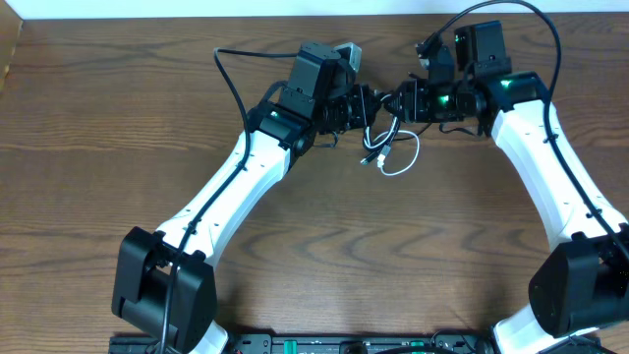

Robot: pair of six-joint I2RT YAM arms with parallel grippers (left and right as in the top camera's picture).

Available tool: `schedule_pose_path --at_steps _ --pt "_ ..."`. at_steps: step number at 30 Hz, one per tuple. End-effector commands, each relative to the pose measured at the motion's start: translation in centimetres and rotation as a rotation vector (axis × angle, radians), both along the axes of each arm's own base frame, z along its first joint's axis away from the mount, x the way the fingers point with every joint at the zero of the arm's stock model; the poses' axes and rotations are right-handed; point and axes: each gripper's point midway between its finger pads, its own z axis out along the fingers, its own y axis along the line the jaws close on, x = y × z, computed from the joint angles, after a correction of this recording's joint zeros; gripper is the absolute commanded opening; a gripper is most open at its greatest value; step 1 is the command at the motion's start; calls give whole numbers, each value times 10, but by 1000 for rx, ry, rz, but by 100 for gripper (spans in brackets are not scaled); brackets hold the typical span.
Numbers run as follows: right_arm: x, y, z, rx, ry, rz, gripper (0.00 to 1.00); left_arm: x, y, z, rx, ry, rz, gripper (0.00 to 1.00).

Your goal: Untangle cables

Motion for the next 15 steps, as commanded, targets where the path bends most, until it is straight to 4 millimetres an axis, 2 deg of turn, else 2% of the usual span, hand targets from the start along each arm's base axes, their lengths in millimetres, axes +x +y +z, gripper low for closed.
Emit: schedule_pose_path --at_steps 1,8,15 --pt "-3 7 -7 49 40 -17 45 -6 -10 11 -64 8 -57 7" --pt "7 14 -9 129 25 -53 43 -14 -20 21 -137 40 -106 8" --pt "11 15 -25 175 36 -111 41 -20 -29 36 -215 42 -160 8"
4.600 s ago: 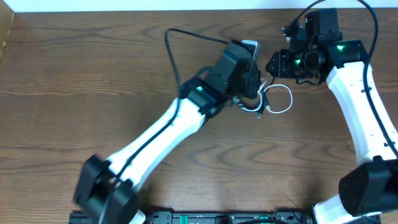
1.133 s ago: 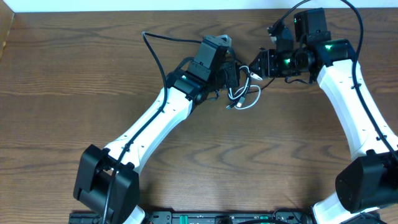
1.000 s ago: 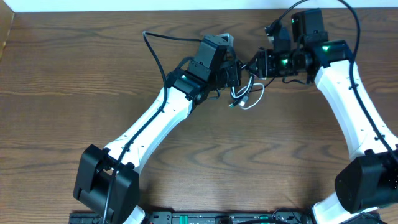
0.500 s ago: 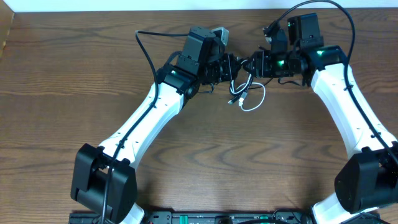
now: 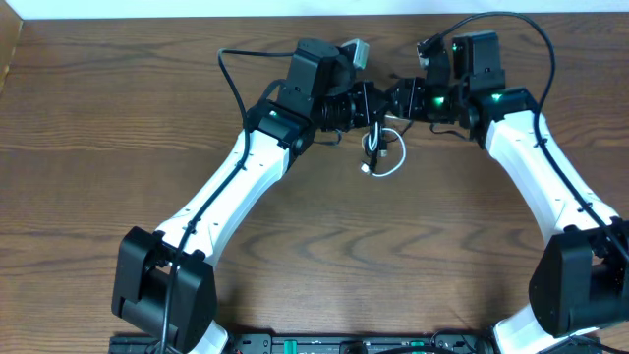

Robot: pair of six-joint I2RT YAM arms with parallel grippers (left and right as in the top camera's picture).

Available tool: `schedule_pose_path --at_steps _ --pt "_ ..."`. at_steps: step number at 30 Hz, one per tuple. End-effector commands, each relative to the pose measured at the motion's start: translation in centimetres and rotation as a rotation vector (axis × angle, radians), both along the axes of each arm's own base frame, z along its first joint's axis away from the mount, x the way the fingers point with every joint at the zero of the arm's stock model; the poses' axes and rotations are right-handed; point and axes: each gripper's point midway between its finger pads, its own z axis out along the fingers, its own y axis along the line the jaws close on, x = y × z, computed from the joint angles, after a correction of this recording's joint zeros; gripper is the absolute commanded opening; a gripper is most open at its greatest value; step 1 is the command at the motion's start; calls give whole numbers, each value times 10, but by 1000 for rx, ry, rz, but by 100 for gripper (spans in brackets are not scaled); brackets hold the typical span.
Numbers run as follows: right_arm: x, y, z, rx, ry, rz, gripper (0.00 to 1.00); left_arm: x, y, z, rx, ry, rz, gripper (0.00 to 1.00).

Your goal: Untangle cables

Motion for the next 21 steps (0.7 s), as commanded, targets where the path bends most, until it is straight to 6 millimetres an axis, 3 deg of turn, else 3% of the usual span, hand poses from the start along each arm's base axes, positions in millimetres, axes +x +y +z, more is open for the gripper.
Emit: schedule_pose_path --at_steps 1,7,16,21 --pt "-6 4 -15 48 65 -34 41 -11 -12 16 -84 19 -78 8" --pt "-7 3 -34 74 72 -68 40 -14 -15 35 -177 21 -133 7" --pt "-9 0 -42 60 81 -77 40 -10 0 63 -304 28 -196 7" --pt "-11 -14 -59 -16 110 -140 39 -5 11 87 -383 -8 -229 7"
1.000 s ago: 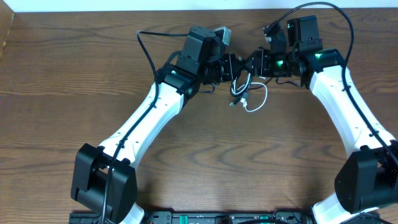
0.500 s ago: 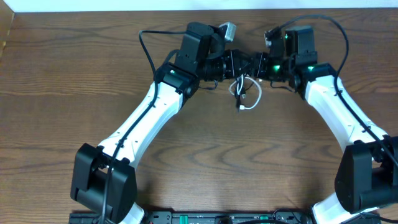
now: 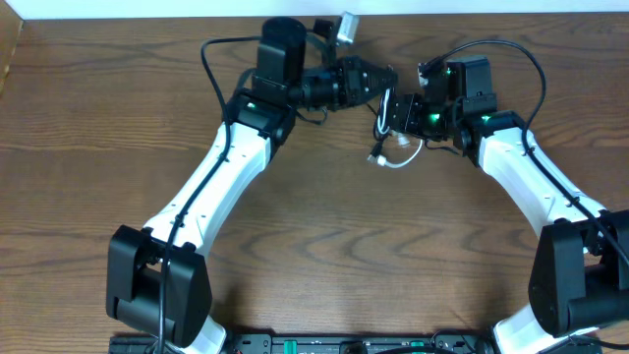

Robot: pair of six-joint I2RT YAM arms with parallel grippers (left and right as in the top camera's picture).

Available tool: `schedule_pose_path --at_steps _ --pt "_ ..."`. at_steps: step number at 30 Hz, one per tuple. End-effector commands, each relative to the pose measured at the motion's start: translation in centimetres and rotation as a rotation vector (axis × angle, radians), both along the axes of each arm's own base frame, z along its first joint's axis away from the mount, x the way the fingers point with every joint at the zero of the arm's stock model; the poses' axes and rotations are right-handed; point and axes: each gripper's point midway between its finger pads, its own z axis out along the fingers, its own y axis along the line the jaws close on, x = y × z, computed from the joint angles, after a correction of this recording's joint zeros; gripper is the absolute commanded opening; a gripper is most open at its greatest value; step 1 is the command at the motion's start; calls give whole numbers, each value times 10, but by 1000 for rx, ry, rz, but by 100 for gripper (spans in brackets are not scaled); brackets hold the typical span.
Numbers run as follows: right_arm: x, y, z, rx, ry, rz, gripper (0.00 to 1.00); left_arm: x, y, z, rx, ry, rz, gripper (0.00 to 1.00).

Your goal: Untangle cables

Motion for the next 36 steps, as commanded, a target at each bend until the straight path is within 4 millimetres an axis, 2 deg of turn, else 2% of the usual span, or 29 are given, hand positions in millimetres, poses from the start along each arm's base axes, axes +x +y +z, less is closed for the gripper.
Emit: schedule_pose_path --at_steps 1,7,12,20,24,27,33,35,36 --pt "-4 -13 -21 -77 42 -62 39 -6 7 21 -76 9 -74 8" --pt "-11 -31 -43 -135 86 -113 39 12 34 34 -109 -24 -29 8" --pt "-21 -58 -64 -199 156 -175 38 30 67 35 -111 -29 39 7" --pt "-50 -107 -93 -381 285 -239 39 52 120 35 -111 -39 136 8" --pt "-54 -113 -98 -388 298 -242 39 55 128 30 -94 -45 151 7" --pt "-51 -108 -95 -375 269 -198 40 50 120 11 -41 -19 141 8" --pt "-47 -97 -90 -328 243 -156 41 43 110 -74 283 146 288 8" --pt "-48 -97 -90 -332 238 -147 44 40 108 -96 393 182 341 15" --pt "-48 -97 -90 -332 239 -147 45 38 107 -107 451 196 370 27"
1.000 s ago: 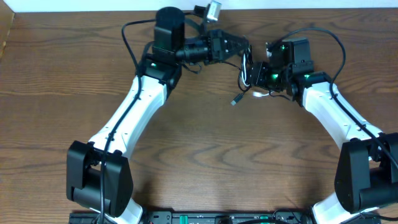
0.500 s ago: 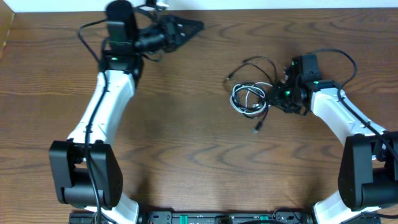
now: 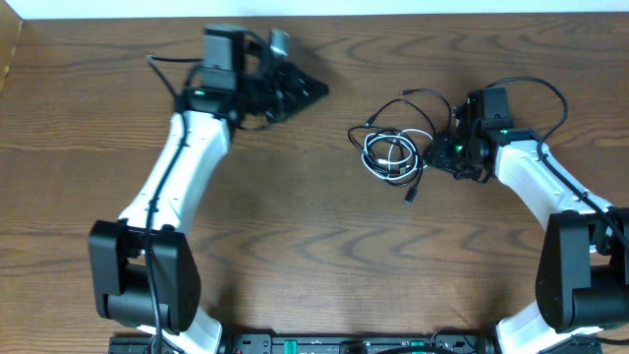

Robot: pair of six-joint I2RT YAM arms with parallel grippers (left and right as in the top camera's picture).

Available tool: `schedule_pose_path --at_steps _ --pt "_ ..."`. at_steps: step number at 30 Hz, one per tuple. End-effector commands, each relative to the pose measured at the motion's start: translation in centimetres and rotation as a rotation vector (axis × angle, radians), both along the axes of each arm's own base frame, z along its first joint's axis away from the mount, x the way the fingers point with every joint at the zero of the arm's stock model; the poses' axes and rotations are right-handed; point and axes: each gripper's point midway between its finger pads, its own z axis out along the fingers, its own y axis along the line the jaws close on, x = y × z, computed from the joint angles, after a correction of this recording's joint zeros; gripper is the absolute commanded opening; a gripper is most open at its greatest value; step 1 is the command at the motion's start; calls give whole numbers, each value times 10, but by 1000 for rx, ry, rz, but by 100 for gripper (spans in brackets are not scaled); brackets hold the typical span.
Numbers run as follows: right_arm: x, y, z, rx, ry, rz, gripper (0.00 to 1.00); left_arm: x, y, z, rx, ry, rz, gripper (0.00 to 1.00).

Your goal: Untangle cables

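Note:
The tangle of black and white cables (image 3: 393, 149) lies on the wooden table, right of centre. A white loop sits in its middle, and a loose plug end (image 3: 408, 200) trails toward the front. My right gripper (image 3: 435, 154) is low at the tangle's right edge and seems shut on a black strand there. Far to the left and apart from the cables, my left gripper (image 3: 316, 90) hangs at the back of the table with nothing visible in it. It is seen side-on, so its jaws cannot be read.
The table's back edge (image 3: 393, 12) meets a white wall strip just behind both arms. A small grey object (image 3: 279, 41) rides on the left arm's wrist. Both arm bases stand at the front corners.
The left gripper has drawn back left, well away from the cables. The right gripper has moved right and down, and the tangle now lies spread on the table instead of hanging bunched.
At first both grippers met at the bunched cables near the table's back centre and stayed close together there. Then the left gripper stood apart at the back, with the bunch hanging from the right one. Now the cables lie spread beside the right gripper.

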Motion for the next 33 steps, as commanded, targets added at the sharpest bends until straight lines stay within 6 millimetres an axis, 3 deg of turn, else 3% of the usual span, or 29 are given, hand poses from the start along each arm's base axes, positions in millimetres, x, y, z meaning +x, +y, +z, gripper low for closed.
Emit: schedule_pose_path --at_steps 1,2,5,9,20,27,33 --pt "0 2 1 8 -9 32 45 9 5 -26 292 -89 99 39" --pt "0 3 2 11 -9 34 46 8 3 -33 331 -85 110 48" --pt "-1 5 2 21 -9 38 47 7 -7 -50 431 -93 126 61" --pt "-1 5 2 22 -10 46 48 14 -15 -75 520 -105 148 64" --pt "-1 5 2 21 -9 46 49 34 -40 -168 534 -68 74 58" --pt "-1 5 2 21 -8 46 50 27 -57 -178 535 -89 15 57" --pt "-1 5 2 21 -10 46 50 22 -56 -187 549 -62 6 45"
